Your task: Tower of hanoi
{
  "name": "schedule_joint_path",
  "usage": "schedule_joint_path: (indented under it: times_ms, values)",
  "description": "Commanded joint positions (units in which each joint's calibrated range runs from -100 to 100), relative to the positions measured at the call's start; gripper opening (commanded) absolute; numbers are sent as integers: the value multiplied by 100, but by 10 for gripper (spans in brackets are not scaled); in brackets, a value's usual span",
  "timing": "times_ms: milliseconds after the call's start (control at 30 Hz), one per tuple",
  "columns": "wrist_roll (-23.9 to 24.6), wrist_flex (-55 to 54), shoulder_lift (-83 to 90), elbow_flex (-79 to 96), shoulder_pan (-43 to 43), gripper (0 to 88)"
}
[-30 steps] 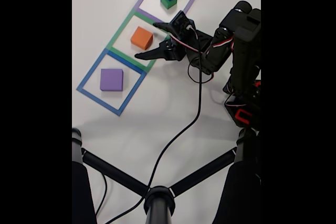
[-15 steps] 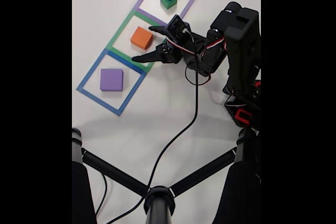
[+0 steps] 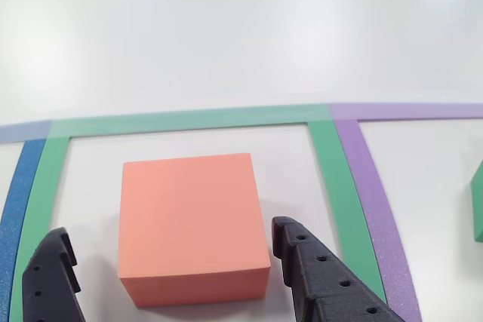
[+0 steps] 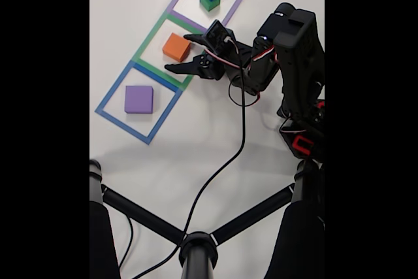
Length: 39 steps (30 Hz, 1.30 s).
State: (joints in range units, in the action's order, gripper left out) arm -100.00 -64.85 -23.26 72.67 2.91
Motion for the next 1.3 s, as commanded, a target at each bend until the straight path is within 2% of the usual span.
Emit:
schedule_joint_path:
  times_ms: [0,367,767,967,1100,1267]
  values:
    - [0,-132,18,-102,-81,244]
    - [0,-140,-22,-102,-66,142]
    - [0,176,699,161,-73,110]
    - [0,1989,2518,334,-73,101]
    - [0,3955,4081,216,-28,102]
    - [0,6966,5755,-538,49,99]
